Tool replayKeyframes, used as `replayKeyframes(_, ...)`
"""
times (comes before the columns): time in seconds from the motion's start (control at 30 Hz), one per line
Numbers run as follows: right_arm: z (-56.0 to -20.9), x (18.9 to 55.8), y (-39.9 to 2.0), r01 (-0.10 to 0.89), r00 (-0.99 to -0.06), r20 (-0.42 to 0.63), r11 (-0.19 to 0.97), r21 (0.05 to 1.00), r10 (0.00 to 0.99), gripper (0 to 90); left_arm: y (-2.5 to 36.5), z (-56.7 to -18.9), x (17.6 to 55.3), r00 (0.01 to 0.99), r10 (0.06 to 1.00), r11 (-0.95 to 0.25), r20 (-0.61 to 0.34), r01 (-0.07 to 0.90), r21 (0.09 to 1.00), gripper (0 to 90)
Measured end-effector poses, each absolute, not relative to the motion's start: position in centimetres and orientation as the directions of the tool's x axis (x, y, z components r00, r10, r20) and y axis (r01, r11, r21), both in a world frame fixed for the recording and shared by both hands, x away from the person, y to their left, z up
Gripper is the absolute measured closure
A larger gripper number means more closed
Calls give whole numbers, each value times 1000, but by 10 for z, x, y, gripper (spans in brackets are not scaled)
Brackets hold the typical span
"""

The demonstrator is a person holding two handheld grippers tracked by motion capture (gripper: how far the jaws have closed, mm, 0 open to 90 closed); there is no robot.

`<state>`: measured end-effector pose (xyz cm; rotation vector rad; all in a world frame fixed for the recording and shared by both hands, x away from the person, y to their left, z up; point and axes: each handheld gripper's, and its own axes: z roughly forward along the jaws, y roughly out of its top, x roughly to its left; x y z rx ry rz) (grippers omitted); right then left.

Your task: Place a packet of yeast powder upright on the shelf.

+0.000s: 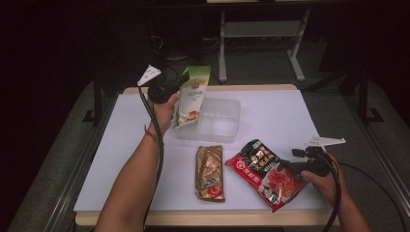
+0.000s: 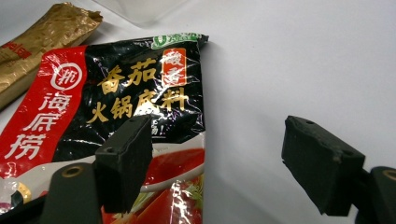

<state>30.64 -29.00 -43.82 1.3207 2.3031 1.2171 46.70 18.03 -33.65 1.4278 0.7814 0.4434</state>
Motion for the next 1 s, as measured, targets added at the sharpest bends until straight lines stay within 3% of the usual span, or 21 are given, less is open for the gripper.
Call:
replayKeyframes(0.2, -438, 306, -287, 610, -580, 196, 262, 747, 790, 237, 188, -351, 462, 721, 657, 138, -221, 172, 975, 892)
replayKeyframes(0.57, -439, 307, -286, 616, -578, 195, 267, 741, 793, 238, 204, -366, 447, 742, 659, -17, -121, 175, 984, 895)
replayKeyframes(1.0, -438, 306, -285, 611, -579, 187, 271, 744, 793, 239, 224, -375, 433, 722, 677, 9, -143, 185, 983, 873)
